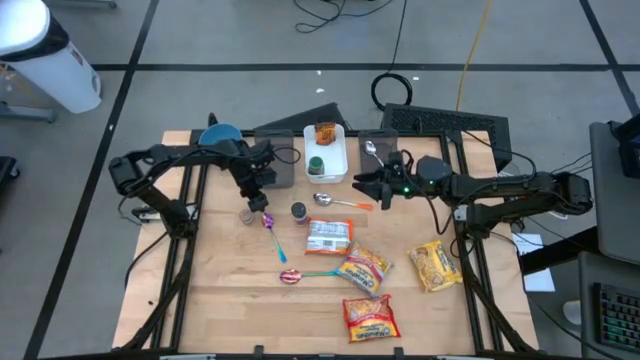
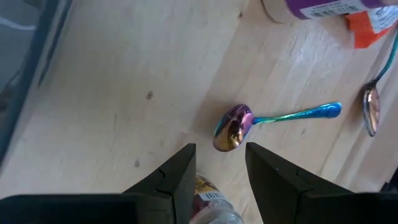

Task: Pick & Place Food Item
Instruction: Put the rainbow spoon into the right black bin

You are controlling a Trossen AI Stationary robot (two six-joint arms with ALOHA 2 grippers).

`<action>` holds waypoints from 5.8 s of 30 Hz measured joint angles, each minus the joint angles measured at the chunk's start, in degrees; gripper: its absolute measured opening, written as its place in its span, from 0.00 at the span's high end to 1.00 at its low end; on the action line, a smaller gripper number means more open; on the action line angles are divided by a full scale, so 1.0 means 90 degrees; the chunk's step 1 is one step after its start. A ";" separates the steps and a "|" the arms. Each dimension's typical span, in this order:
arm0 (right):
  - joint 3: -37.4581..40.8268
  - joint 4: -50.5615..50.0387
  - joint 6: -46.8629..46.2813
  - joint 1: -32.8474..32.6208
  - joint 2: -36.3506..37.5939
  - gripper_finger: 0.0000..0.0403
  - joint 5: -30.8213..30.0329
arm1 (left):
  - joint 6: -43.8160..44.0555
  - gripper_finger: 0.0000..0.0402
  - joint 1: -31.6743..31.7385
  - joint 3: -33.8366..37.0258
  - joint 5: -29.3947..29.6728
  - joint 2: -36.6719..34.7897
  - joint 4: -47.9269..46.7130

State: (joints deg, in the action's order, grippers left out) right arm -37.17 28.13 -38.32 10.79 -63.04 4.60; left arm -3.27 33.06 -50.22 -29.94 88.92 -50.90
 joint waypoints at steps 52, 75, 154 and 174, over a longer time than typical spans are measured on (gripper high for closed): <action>0.0000 -0.0081 0.0575 0.0012 0.0002 0.51 0.0482 | 0.8736 0.63 -0.4123 0.1047 0.4016 -0.5180 0.0853; 0.0000 -0.0157 0.0583 0.0000 0.0000 0.51 0.1025 | 1.3070 0.63 -0.6228 0.1542 0.5999 -0.2443 0.1974; 0.0000 -0.0193 0.0488 0.0000 0.0000 0.51 0.1360 | 0.9376 0.63 -0.4008 0.1535 0.5098 -0.0454 0.3174; 0.0000 -0.0207 0.0527 0.0000 0.0000 0.51 0.1350 | 0.9350 0.95 -0.4007 0.1528 0.5115 -0.0459 0.3190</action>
State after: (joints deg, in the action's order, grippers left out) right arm -37.17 26.26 -33.58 10.79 -63.05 16.75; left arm 80.88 -3.01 -36.47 16.10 84.79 -22.19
